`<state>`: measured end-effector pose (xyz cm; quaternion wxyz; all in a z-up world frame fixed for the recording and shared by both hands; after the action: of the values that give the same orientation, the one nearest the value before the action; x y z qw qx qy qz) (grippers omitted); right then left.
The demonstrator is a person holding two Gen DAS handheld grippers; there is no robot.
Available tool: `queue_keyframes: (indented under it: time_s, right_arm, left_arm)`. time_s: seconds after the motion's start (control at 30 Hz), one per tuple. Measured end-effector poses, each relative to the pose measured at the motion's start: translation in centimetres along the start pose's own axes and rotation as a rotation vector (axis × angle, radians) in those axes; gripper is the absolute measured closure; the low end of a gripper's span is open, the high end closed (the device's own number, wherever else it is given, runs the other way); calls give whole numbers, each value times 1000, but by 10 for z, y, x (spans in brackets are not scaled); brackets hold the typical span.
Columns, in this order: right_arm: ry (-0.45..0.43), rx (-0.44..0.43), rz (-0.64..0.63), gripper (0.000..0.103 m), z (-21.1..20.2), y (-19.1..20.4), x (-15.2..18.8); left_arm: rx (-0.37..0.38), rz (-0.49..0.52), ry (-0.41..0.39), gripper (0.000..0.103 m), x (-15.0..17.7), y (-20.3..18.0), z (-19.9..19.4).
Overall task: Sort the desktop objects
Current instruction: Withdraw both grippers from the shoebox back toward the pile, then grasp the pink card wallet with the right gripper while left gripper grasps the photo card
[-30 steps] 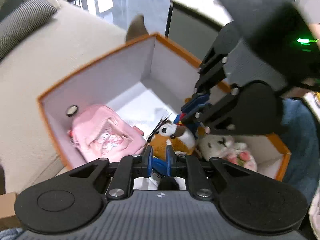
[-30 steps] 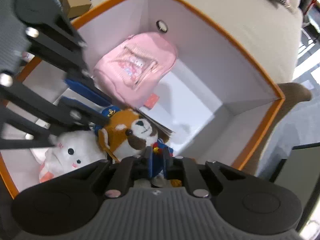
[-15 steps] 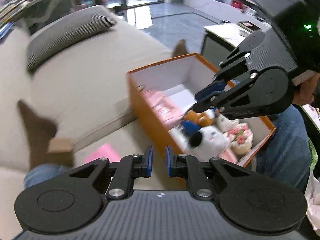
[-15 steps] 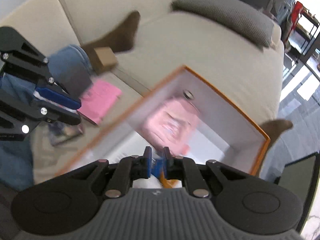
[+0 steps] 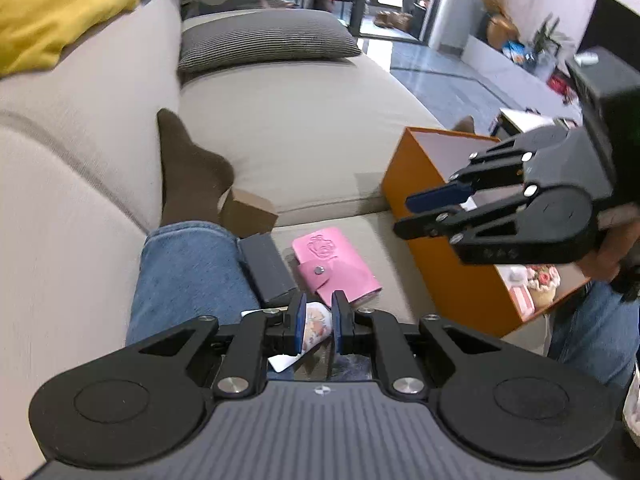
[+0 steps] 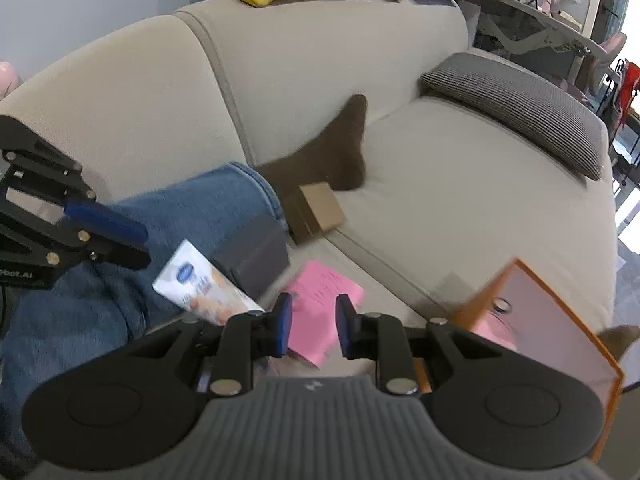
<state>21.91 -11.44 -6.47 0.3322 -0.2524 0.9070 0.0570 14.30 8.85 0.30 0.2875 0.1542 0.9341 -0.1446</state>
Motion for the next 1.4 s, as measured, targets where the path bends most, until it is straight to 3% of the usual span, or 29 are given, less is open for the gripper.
queue_keyframes:
  time_s: [0.17, 0.3, 0.6, 0.73, 0.97, 1.1, 1.4]
  right_arm:
    - [-49, 47, -55, 78, 20, 21, -4]
    - [-18, 71, -87, 78, 37, 27, -5]
    - [151, 11, 15, 76, 84, 8, -1]
    - [186, -18, 13, 68, 100, 5, 0]
    - [268, -61, 30, 54, 132, 4, 7]
    - [284, -96, 27, 51, 141, 15, 5]
    - [307, 92, -103, 32, 167, 43, 1]
  left_arm:
    - [15, -39, -41, 89, 3, 12, 12]
    - [11, -37, -95, 89, 2, 19, 21]
    - [100, -105, -1, 89, -2, 35, 52]
    - [92, -122, 44, 89, -2, 39, 63]
    - [41, -142, 83, 75, 1, 47, 53]
    - [4, -153, 108, 69, 4, 53, 45]
    - [-21, -208, 155, 65, 17, 60, 41]
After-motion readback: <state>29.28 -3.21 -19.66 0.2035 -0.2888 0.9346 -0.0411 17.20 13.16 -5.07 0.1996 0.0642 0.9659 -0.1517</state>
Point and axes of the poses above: each gripper's, at about its wrist camera, not at the fingertips, and z roughly the way its jaws point, y to its left, x to its underside, the point moved 4 cm from there along z, roughly the way its jaws point, and after that the axes turned 5 degrees about x, right-handed, at the moved point
